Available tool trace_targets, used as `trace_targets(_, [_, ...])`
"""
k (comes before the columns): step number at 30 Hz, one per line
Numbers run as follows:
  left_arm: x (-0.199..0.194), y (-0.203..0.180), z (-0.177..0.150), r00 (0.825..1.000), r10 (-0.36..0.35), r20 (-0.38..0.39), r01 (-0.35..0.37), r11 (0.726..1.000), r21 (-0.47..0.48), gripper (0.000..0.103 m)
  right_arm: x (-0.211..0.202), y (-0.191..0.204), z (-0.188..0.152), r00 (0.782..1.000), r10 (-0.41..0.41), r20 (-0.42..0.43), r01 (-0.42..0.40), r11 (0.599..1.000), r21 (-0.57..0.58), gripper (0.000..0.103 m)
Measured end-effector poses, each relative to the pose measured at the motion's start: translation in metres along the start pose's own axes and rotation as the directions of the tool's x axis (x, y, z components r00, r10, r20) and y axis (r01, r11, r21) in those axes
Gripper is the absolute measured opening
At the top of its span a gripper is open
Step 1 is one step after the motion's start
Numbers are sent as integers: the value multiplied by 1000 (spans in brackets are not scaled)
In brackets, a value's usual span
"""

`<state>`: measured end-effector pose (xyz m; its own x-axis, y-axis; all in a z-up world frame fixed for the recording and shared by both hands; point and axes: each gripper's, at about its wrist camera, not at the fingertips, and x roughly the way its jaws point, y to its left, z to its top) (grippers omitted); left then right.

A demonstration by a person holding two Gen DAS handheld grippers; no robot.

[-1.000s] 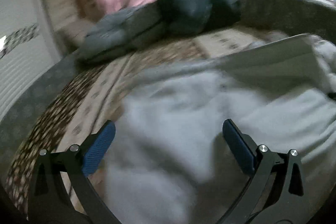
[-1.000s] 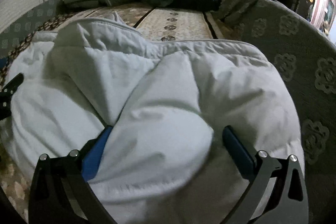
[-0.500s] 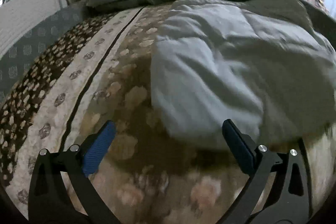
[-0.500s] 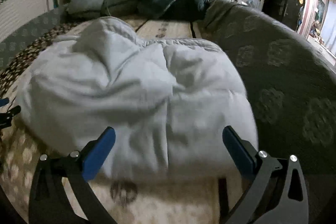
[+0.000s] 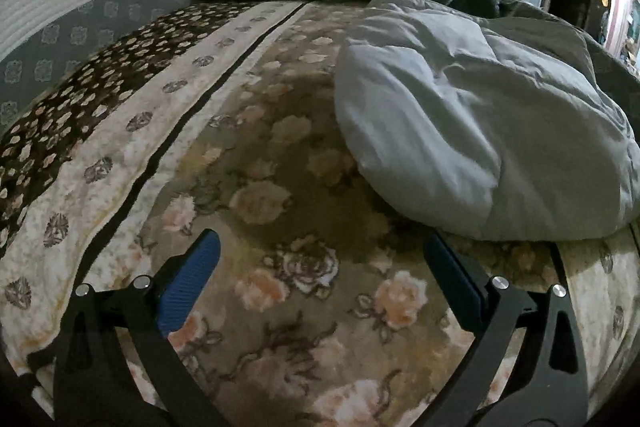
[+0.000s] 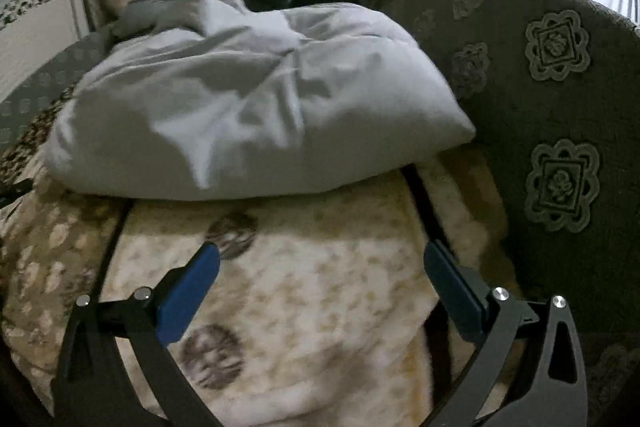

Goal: Fold large clothes

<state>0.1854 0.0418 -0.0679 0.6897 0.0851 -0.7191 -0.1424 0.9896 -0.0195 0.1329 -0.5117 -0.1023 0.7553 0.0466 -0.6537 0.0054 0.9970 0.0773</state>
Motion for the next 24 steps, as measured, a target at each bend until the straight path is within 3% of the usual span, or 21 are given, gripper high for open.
trace_targets(5, [0, -26, 11, 997, 25, 79, -31, 996, 78, 100, 13, -18, 36, 999, -16, 36, 16, 1000, -4, 101])
trace_targets(8, [6, -34, 21, 996, 20, 89, -26, 998, 62, 100, 30, -31, 56, 999, -27, 38, 26, 1000, 11, 101])
trace_targets(10, [21, -36, 25, 997, 36, 66, -38, 999, 23, 100, 41, -34, 66, 998, -44, 42, 44, 999, 11, 101])
trace_targets(13, [54, -43, 31, 999, 41, -17, -41, 999, 5, 100, 73, -35, 74, 998, -48, -27, 48, 999, -2, 102])
trace_targets(18, [74, -60, 40, 998, 59, -27, -58, 997, 43, 100, 105, -29, 80, 994, -54, -100, 51, 998, -28, 102])
trace_targets(22, [81, -60, 47, 998, 41, -46, -39, 998, 48, 100, 111, -41, 82, 994, 0, -113, 1, 1000, 7, 102])
trace_targets(24, [78, -58, 47, 998, 41, -53, -39, 998, 40, 100, 101, -48, 85, 995, -47, -83, 49, 999, 24, 101])
